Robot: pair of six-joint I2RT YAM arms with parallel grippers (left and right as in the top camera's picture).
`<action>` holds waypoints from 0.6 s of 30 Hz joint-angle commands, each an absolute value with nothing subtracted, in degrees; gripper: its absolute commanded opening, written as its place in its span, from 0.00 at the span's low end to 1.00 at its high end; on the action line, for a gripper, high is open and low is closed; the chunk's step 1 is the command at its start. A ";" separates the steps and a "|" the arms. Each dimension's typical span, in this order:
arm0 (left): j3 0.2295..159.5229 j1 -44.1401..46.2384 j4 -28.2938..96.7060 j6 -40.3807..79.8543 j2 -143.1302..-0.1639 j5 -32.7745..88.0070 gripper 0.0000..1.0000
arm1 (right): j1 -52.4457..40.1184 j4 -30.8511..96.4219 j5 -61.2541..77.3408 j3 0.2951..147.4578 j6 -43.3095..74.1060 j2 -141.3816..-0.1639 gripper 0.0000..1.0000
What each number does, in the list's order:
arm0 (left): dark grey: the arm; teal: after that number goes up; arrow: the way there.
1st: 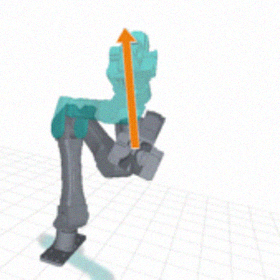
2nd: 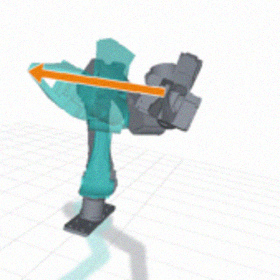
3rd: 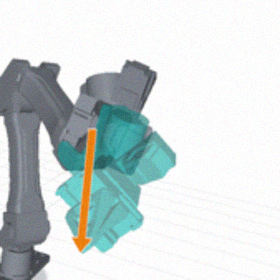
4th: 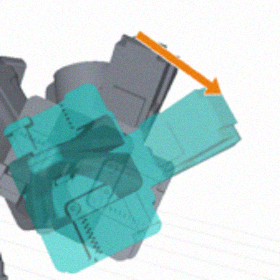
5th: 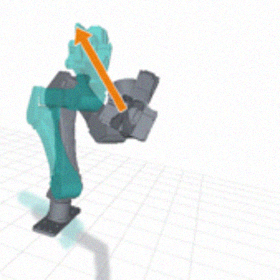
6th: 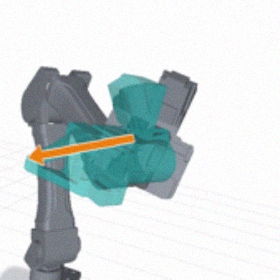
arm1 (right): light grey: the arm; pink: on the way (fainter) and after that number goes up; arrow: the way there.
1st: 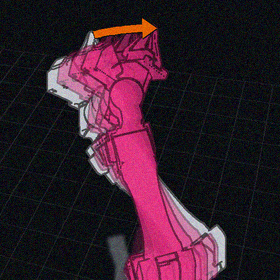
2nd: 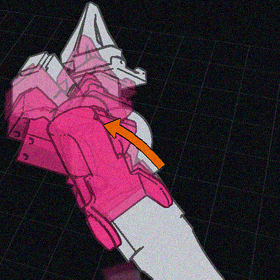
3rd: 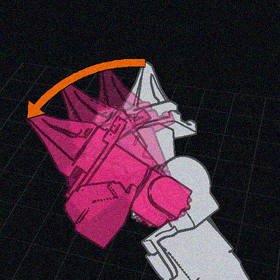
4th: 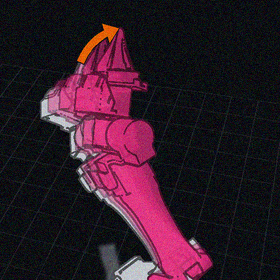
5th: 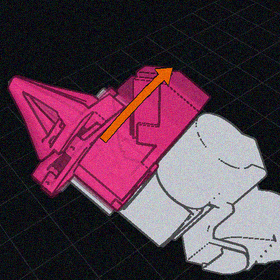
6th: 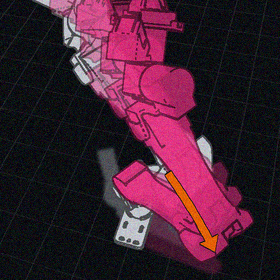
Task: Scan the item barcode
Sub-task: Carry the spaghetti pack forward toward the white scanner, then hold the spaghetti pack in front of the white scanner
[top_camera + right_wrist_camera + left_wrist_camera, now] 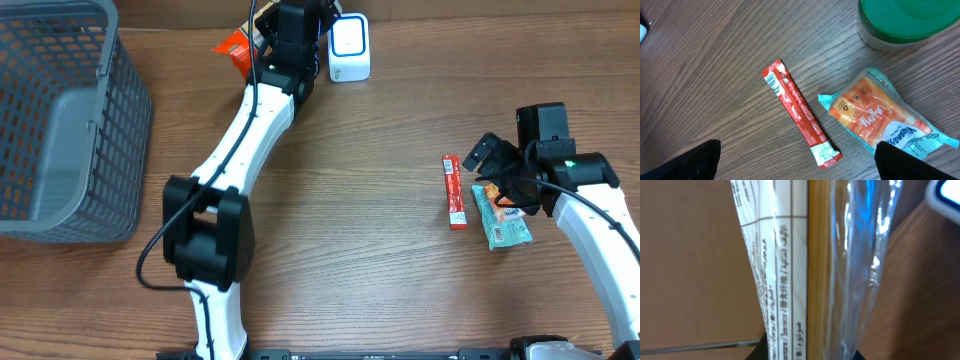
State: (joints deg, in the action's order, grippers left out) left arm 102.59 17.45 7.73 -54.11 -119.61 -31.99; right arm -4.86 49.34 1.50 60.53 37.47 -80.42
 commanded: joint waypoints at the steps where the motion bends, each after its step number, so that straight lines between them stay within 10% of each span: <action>1: 105.27 16.69 2.39 -60.71 -121.78 -32.95 0.04 | -4.75 49.19 1.34 61.14 37.23 -80.29 1.00; 18: 105.21 17.28 -6.04 -64.31 -126.28 -20.71 0.04 | -4.75 49.19 1.32 61.14 37.23 -80.29 1.00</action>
